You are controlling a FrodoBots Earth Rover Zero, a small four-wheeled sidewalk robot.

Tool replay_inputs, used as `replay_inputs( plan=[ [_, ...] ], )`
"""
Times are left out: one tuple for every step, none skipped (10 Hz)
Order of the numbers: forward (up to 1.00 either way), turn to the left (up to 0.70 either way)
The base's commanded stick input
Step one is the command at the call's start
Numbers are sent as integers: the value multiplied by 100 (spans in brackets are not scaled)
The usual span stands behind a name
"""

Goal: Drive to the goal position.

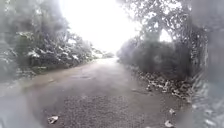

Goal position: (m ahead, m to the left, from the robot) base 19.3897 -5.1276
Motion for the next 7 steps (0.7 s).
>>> replay_inputs(
  plan=[
    [70,0],
    [70,0],
    [70,0],
    [70,0],
    [70,35],
    [70,35],
    [70,35]
  ],
)
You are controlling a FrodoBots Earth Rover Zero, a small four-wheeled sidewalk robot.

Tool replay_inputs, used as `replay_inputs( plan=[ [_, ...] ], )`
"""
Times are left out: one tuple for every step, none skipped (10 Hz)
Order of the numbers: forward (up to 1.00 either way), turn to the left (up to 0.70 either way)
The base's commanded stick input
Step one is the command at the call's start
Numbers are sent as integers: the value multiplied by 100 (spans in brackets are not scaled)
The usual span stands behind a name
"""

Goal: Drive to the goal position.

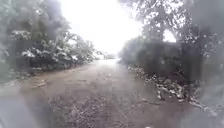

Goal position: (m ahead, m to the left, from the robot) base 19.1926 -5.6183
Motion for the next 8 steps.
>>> replay_inputs(
  plan=[
    [70,27],
    [70,2],
    [70,0],
    [70,0],
    [70,0],
    [70,0],
    [70,-29],
    [70,-35]
  ],
)
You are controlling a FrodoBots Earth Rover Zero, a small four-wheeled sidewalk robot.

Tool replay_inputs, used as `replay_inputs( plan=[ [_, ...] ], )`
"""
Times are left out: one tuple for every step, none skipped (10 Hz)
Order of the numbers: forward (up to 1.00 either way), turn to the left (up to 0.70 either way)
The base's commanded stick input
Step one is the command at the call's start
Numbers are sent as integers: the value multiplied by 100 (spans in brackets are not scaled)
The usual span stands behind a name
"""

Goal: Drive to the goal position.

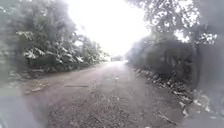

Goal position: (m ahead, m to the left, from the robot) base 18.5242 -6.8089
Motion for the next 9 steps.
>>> replay_inputs(
  plan=[
    [70,-35],
    [70,-35],
    [70,-26],
    [70,0],
    [70,0],
    [70,0],
    [70,0],
    [70,0],
    [70,0]
  ],
)
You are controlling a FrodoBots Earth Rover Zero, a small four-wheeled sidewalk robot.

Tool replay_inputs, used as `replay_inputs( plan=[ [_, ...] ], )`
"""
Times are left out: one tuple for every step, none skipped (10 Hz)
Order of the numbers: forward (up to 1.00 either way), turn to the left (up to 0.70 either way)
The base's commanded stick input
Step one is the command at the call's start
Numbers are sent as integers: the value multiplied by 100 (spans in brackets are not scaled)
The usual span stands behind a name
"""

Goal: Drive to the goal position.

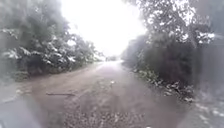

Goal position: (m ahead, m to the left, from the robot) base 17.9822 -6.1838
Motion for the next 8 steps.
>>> replay_inputs(
  plan=[
    [70,0],
    [70,0],
    [70,0],
    [70,0],
    [70,0],
    [70,0],
    [70,0],
    [70,0]
  ],
)
